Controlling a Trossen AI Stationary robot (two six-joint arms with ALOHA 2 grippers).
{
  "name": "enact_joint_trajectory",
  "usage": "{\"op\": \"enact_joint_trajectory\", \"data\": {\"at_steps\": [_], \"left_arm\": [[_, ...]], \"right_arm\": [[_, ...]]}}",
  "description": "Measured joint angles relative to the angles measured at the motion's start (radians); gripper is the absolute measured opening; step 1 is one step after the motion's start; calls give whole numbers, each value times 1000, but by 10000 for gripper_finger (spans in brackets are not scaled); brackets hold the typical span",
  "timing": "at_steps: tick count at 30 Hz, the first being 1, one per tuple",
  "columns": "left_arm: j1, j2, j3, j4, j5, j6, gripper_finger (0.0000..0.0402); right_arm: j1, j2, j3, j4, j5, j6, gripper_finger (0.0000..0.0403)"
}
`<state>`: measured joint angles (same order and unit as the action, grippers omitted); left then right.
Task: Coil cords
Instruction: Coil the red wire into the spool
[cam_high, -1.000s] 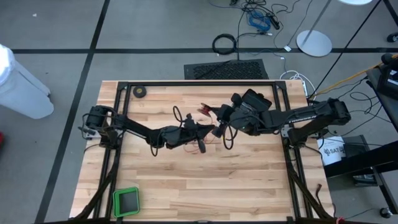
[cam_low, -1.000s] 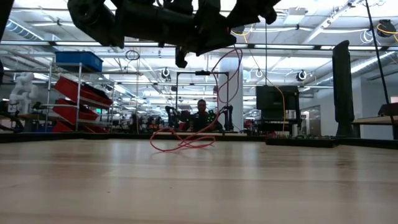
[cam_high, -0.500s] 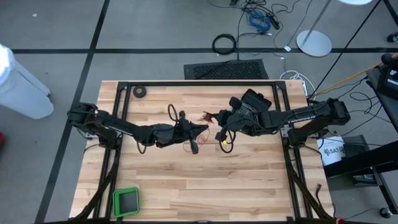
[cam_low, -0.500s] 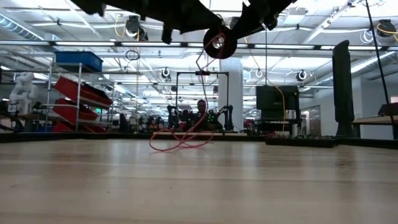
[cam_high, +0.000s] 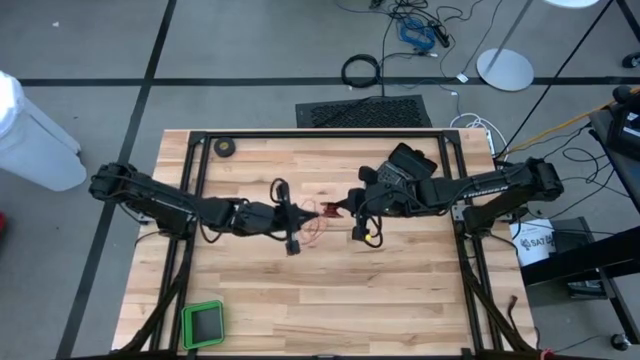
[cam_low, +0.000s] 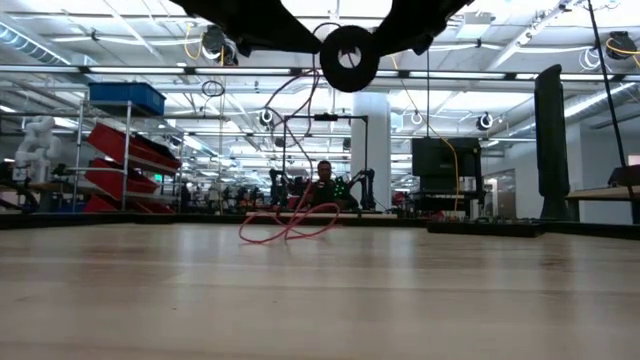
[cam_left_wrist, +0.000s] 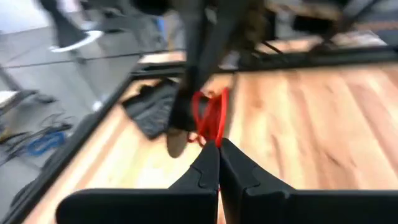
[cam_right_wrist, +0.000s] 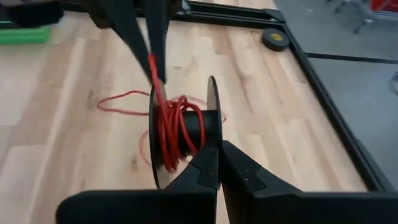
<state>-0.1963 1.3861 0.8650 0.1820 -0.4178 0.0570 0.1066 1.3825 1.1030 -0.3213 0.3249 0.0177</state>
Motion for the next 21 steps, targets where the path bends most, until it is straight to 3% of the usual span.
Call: {"op": "enact_joint_trajectory", "data": {"at_steps": [3,8,21], "left_arm": [[-12,0,0,-31,51,26,6],[-18,0,0,-69,52,38,13],[-40,0,0,-68,52,29,18]], "right_arm": [[0,-5,0,8,-24,1,0],[0,-26,1,8,-70,4,0],[0,-92,1,24,-73,39,0]]}}
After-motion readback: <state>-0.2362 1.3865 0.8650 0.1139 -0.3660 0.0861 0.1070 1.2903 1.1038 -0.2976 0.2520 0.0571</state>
